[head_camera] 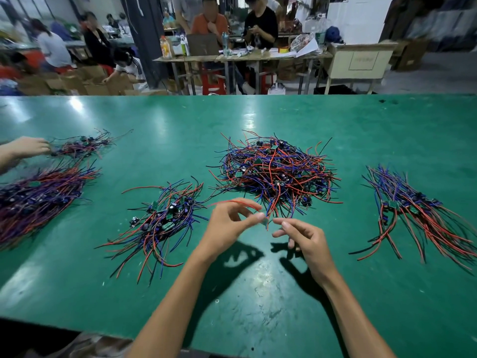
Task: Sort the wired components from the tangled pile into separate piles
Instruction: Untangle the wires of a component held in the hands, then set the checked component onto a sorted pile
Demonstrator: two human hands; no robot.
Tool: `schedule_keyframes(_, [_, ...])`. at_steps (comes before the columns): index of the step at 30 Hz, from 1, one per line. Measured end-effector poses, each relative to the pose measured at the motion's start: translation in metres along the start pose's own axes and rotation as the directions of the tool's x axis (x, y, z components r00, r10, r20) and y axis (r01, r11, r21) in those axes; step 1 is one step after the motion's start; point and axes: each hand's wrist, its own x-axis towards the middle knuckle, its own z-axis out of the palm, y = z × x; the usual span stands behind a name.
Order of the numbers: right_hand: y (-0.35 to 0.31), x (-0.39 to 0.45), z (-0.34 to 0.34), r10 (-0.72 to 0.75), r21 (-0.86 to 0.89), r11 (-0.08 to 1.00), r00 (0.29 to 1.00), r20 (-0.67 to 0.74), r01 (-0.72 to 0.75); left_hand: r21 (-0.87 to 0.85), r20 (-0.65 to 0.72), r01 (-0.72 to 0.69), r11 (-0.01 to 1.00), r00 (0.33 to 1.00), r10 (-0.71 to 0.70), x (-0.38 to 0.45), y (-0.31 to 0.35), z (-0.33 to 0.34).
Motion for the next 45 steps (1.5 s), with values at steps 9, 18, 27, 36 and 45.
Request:
schedule_keyframes(9, [0.001, 0.0, 0.0, 0.008, 0.023, 1.0, 1.0, 0.016, -0.008, 0.689, -0.452, 0.248, 0.681, 0.881, 0.137, 0.015, -0.008, -0.135])
schedule_keyframes(18, [-0.001, 0.0, 0.002, 0.013, 0.017, 1.0, 1.0, 0.003, -0.013, 0.864, -0.278, 0.192, 0.466, 0.953, 0.123, 0.037, 0.017, -0.147])
schedule_keyframes(27, [-0.005, 0.002, 0.003, 0.04, -0.018, 0.999, 0.999, -0.037, -0.041, 0.789, 0.048, 0.046, 0.612, 0.989, -0.137, 0.116, -0.01, -0.027])
schedule_keyframes(36, [-0.006, 0.004, 0.001, 0.044, -0.005, 0.999, 0.996, -0.072, -0.044, 0.647, -0.285, 0.138, 0.75, 0.956, 0.071, 0.106, -0.022, -0.013])
schedule_keyframes(45, [-0.003, 0.008, 0.005, 0.022, -0.021, 1.0, 0.998, -0.062, -0.024, 0.294, -0.181, -0.274, 0.916, 0.925, 0.335, 0.026, 0.002, 0.011])
